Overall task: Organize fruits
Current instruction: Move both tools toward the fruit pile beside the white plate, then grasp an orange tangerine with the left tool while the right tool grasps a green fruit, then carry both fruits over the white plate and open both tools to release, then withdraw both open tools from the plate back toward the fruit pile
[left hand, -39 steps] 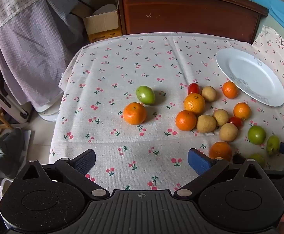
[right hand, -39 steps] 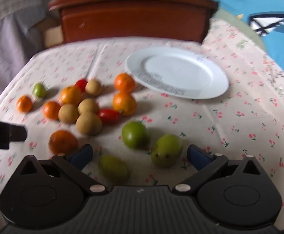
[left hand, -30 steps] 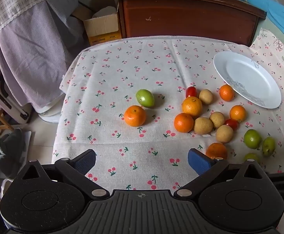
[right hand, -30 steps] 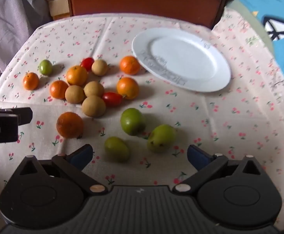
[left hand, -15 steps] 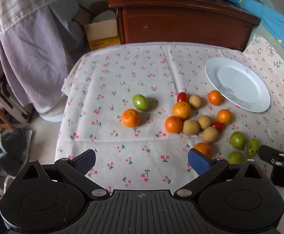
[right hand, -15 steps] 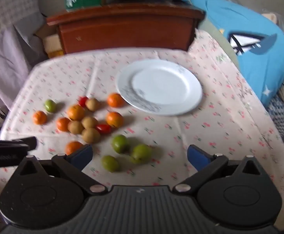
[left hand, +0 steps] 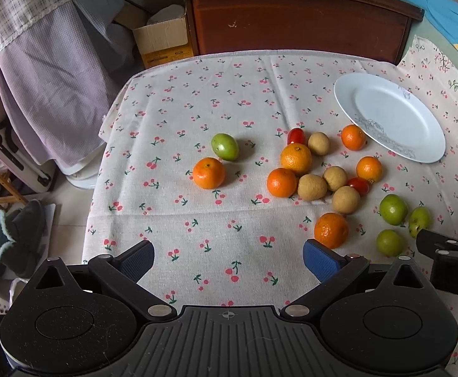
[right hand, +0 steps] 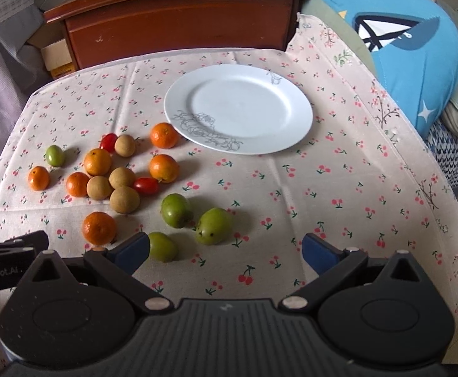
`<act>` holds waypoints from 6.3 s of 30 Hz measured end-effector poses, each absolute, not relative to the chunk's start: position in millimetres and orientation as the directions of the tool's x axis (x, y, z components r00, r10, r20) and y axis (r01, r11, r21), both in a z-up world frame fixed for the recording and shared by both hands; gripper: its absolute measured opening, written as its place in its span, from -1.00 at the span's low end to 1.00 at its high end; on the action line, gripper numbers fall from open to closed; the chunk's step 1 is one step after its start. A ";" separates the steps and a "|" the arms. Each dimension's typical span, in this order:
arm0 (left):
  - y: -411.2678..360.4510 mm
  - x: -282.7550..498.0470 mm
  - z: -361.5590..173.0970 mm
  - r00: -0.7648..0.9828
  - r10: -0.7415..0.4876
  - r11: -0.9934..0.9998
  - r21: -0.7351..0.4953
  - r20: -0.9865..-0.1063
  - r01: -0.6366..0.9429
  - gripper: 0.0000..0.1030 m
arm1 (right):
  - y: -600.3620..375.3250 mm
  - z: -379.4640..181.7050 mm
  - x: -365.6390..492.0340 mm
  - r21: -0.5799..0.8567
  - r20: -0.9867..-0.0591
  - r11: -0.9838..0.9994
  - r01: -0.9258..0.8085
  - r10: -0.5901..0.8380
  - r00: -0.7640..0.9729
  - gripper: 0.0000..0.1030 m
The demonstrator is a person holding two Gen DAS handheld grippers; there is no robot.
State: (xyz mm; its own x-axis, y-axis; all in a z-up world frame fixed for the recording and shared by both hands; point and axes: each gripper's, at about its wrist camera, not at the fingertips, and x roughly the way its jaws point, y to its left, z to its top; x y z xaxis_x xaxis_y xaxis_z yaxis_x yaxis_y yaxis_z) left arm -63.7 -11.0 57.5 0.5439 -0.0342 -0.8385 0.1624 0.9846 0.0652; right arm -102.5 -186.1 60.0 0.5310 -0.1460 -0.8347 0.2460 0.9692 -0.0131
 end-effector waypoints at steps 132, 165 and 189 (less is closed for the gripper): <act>-137.0 51.5 31.6 0.495 -0.520 0.802 -0.198 -0.696 0.564 -0.44 | -305.3 33.4 -0.5 0.324 -0.756 0.896 0.303 0.053 0.652 -0.45; -116.9 67.3 19.3 0.582 -0.375 0.896 -0.122 -0.721 0.426 0.23 | -338.9 14.9 31.3 0.209 -0.768 0.890 0.406 -0.107 0.631 -0.29; -73.3 55.5 22.3 0.593 -0.293 0.928 -0.075 -0.750 0.365 0.20 | -294.7 17.5 20.9 0.239 -0.762 0.911 0.338 -0.040 0.646 -0.18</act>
